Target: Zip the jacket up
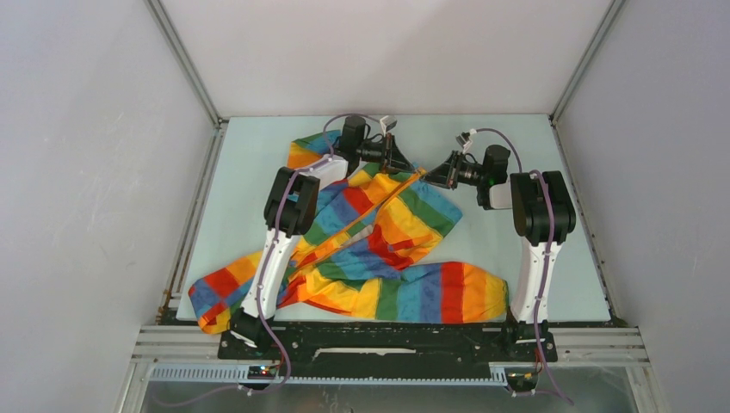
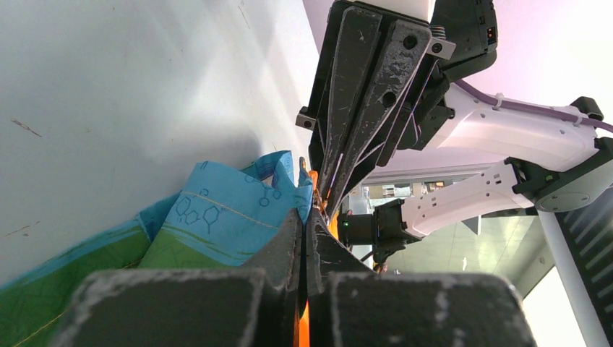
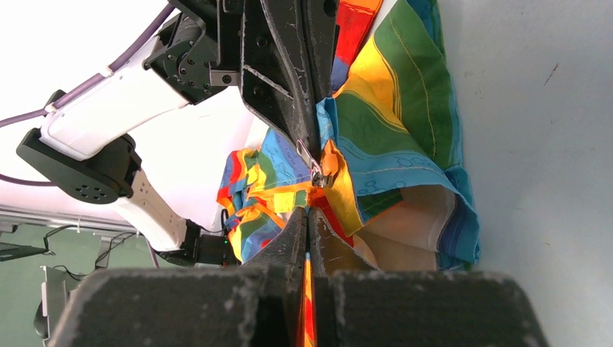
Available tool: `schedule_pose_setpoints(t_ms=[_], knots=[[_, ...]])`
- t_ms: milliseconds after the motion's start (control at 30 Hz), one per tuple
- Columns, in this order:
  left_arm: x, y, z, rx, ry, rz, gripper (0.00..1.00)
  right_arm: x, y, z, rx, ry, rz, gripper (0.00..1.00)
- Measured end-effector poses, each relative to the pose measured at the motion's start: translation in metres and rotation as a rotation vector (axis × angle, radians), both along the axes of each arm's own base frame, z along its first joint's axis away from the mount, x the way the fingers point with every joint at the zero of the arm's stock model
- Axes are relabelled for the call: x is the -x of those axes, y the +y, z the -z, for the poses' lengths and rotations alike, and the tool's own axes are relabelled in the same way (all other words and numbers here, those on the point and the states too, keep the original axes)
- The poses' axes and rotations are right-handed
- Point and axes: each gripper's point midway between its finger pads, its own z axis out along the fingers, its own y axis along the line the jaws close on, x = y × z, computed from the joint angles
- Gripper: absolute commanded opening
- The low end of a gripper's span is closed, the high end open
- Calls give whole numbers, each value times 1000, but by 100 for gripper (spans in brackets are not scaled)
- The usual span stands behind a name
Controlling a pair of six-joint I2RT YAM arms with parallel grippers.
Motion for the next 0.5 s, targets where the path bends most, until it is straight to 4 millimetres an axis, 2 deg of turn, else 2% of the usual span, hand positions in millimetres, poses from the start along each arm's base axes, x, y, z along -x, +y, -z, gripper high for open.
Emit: schedule_pose_setpoints(t_ms=[500], knots=[[-3,-2,-13,42,-36,2,0,2,-2,7,12,35,2,0]])
